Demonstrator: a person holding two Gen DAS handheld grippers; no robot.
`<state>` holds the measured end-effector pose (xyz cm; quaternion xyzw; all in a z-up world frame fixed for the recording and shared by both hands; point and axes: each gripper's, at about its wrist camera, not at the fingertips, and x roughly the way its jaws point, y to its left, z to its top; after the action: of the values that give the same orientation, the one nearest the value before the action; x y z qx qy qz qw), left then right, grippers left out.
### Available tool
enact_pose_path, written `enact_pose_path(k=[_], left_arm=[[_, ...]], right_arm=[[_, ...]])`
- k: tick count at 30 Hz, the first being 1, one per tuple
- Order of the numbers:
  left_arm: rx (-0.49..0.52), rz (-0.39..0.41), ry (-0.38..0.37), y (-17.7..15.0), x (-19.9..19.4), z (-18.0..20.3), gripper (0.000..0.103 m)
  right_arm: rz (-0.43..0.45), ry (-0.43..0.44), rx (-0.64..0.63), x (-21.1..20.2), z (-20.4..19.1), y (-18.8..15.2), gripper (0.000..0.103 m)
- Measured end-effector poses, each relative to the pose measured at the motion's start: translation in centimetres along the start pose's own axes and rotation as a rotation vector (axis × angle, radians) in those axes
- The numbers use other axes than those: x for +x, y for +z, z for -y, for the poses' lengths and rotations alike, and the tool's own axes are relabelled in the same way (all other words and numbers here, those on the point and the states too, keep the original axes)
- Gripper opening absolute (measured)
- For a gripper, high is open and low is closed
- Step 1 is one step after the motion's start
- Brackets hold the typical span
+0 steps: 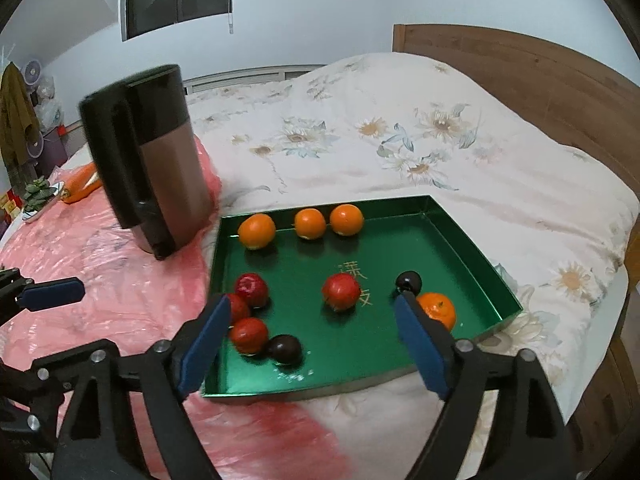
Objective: Organize fruits
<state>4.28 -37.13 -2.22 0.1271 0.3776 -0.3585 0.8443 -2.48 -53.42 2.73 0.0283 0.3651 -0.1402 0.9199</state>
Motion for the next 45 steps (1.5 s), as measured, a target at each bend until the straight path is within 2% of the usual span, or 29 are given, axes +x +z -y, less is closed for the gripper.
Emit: enact_pose_path(k=[2,4,5,17,23,27,38,45], left_arm=[[-0.009,0.013,0.018,-0.5,-0.9,-0.5,0.065],[-0.019,0.022,0.041,-1.2,-2.0,-1.1,0.073],[-0.023,0.027,0.049,-1.4,-2.5,-1.4,0.074],[-0.104,0.077,0.12,-5.3,-8.8,-5.0,0.077],[-0.171,0.122,0.198,-7.9,-12.6,-7.8,0.077],[-0.215,0.142,0.248,-9.9,-14.8,-9.9,0.087],[-0.331,0.138,0.372,-16.1,-19.5,-15.3,0.09],[-0.372,0.162,0.5,-18.8,-21.8,-17.5,0.093]], right_arm=[[0.006,0.003,-0.006,-0.8,-0.6,-0.1,0.103],[0.011,0.003,-0.016,-1.6,-1.3,-0.2,0.103],[0.013,0.004,-0.021,-2.0,-1.7,-0.2,0.103],[0.046,0.057,-0.072,-6.5,-6.7,-1.4,0.103],[0.053,0.108,-0.086,-7.9,-9.9,-2.4,0.103],[0.06,0.14,-0.095,-8.7,-12.0,-3.2,0.103],[0.047,0.219,-0.165,-10.0,-18.4,-5.2,0.103],[0.085,0.261,-0.182,-11.3,-22.2,-5.8,0.103]])
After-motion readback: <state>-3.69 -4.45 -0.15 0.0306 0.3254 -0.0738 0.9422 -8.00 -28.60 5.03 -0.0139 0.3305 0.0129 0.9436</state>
